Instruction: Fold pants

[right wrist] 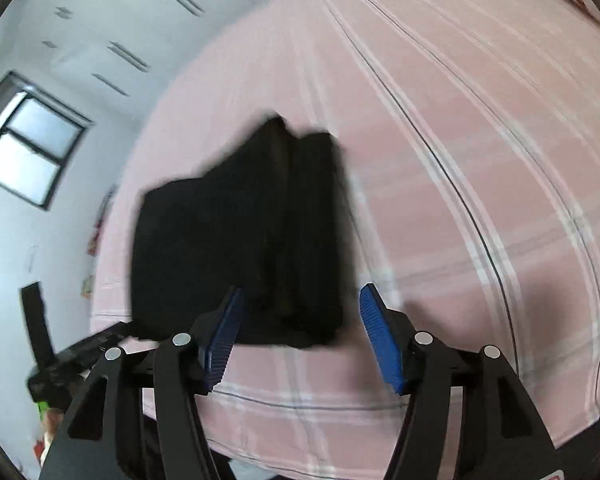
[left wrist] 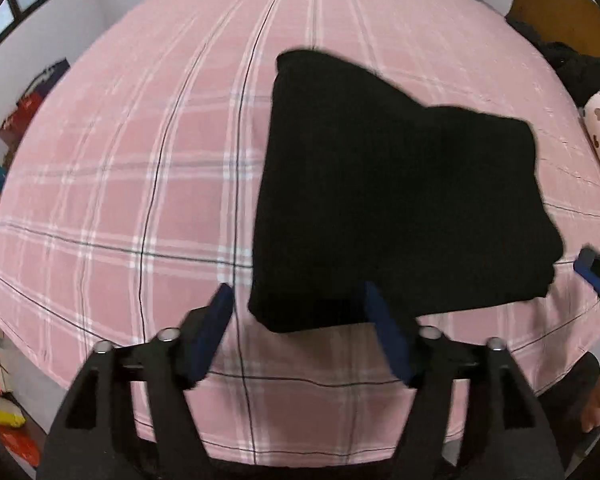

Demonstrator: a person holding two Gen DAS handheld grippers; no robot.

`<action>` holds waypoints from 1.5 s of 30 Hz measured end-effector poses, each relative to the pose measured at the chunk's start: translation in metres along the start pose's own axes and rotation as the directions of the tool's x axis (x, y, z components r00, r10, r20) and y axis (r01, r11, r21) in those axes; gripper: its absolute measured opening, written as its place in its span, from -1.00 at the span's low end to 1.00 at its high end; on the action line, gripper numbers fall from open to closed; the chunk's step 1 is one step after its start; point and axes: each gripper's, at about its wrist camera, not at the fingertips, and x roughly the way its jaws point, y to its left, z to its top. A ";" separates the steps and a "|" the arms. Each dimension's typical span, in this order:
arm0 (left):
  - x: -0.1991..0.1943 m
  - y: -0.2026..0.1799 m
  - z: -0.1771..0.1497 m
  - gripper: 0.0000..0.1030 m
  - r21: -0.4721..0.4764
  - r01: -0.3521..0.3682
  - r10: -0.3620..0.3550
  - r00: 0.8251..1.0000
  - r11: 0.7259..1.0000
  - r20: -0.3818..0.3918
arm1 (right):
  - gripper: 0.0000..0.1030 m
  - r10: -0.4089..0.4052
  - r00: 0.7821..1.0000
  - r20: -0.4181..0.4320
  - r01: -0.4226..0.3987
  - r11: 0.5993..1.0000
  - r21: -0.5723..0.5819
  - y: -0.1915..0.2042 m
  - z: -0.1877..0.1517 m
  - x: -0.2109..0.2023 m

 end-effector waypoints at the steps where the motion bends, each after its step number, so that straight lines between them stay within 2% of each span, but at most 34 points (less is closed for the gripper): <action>1: -0.007 -0.005 0.001 0.38 0.010 -0.001 0.001 1.000 1.000 0.018 | 0.27 0.001 1.000 -0.022 -0.001 1.000 -0.024 0.005 0.003 0.005; 6: -0.024 -0.017 -0.001 0.41 0.039 -0.031 0.029 0.999 0.999 0.043 | 0.36 -0.004 0.993 -0.120 0.000 0.999 -0.036 0.011 0.014 0.044; 7: -0.027 -0.018 -0.002 0.41 0.039 -0.028 0.026 0.999 0.999 0.045 | 0.42 -0.042 0.990 -0.132 0.037 0.999 -0.037 0.012 0.013 0.056; 10: -0.032 -0.019 -0.005 0.42 0.041 -0.020 0.018 0.999 0.999 0.045 | 0.43 -0.071 0.989 -0.129 0.065 0.997 -0.052 0.020 0.005 0.052; 17: -0.032 -0.023 -0.005 0.45 0.058 -0.020 0.018 0.999 0.998 0.042 | 0.41 -0.027 0.989 -0.147 0.026 1.000 -0.005 0.018 0.002 0.049; 18: -0.031 -0.025 -0.006 0.51 0.064 -0.018 0.015 0.999 0.998 0.042 | 0.32 -0.035 0.988 -0.154 0.033 0.999 -0.015 0.018 0.002 0.048; 19: -0.030 -0.028 -0.008 0.53 0.078 -0.014 0.011 0.999 0.997 0.046 | -0.16 -0.043 0.984 -0.172 0.039 0.999 -0.030 0.021 0.003 0.051; 20: -0.030 -0.031 -0.011 0.56 0.094 -0.008 0.004 0.999 0.996 0.049 | -0.37 0.000 0.980 -0.198 -0.002 1.000 -0.010 0.021 0.003 0.054; 21: -0.029 -0.037 -0.014 0.65 0.123 0.002 -0.008 0.999 0.992 0.049 | -0.52 0.047 0.979 -0.201 -0.044 0.999 0.018 0.021 0.005 0.053; 22: -0.028 -0.042 -0.017 0.70 0.146 0.004 -0.012 0.999 0.989 0.049 | -0.75 0.077 0.977 -0.197 -0.074 0.997 0.020 0.026 0.008 0.051; 25: -0.029 -0.066 -0.027 0.75 0.244 -0.008 -0.015 0.996 0.970 0.092 | -0.75 0.178 0.965 -0.191 -0.176 0.984 0.029 0.043 0.020 0.042; 27: -0.030 -0.087 -0.029 0.82 0.308 -0.007 -0.035 0.990 0.951 0.133 | -0.75 0.213 0.958 -0.192 -0.213 0.977 0.022 0.053 0.030 0.039; 29: -0.024 -0.111 -0.025 0.84 0.366 -0.021 -0.048 0.983 0.930 0.178 | -0.75 0.264 0.940 -0.215 -0.263 0.964 0.035 0.059 0.041 0.037; 32: -0.004 -0.144 -0.013 0.83 0.413 -0.059 -0.036 0.975 0.909 0.218 | -0.75 0.283 0.928 -0.242 -0.283 0.959 0.034 0.065 0.050 0.038; 33: 0.003 -0.152 -0.009 0.78 0.432 -0.053 -0.050 0.974 0.900 0.223 | -0.75 0.298 0.923 -0.243 -0.293 0.954 0.059 0.063 0.052 0.039; 34: 0.008 -0.158 -0.008 0.62 0.446 -0.052 -0.058 0.971 0.894 0.230 | -0.74 0.322 0.914 -0.246 -0.311 0.947 0.084 0.059 0.056 0.040; 36: 0.026 -0.167 -0.005 -0.30 0.468 -0.087 -0.023 0.974 0.879 0.224 | -0.63 0.277 0.929 -0.245 -0.269 0.961 0.067 0.055 0.062 0.038; 37: 0.032 -0.167 -0.003 -0.50 0.467 -0.095 -0.011 0.976 0.879 0.218 | -0.60 0.242 0.940 -0.241 -0.235 0.970 0.060 0.049 0.064 0.034; 38: 0.036 -0.160 0.004 -0.68 0.437 -0.057 -0.026 0.983 0.898 0.181 | -0.59 0.242 0.945 -0.221 -0.234 0.970 0.063 0.042 0.064 0.027; 39: 0.036 -0.150 0.011 -0.72 0.397 -0.002 -0.063 0.986 0.918 0.151 | -0.49 0.244 0.954 -0.175 -0.236 0.969 0.069 0.035 0.064 0.016; 40: 0.033 -0.137 0.018 -0.73 0.351 0.052 -0.106 0.985 0.935 0.135 | -0.25 0.231 0.964 -0.130 -0.224 0.972 0.070 0.028 0.063 0.004; 42: 0.015 -0.099 0.035 -0.75 0.225 0.145 -0.180 0.973 0.964 0.142 | 0.02 0.158 0.986 -0.048 -0.157 0.987 0.036 0.023 0.059 -0.019; 43: 0.005 -0.081 0.042 -0.75 0.173 0.178 -0.205 0.966 0.969 0.156 | 0.02 0.089 0.996 -0.001 -0.089 0.996 -0.020 0.024 0.054 -0.033; 45: -0.024 -0.033 0.054 -0.75 0.056 0.223 -0.230 0.950 0.973 0.214 | 0.02 -0.016 0.999 0.034 0.021 0.992 -0.123 0.034 0.041 -0.043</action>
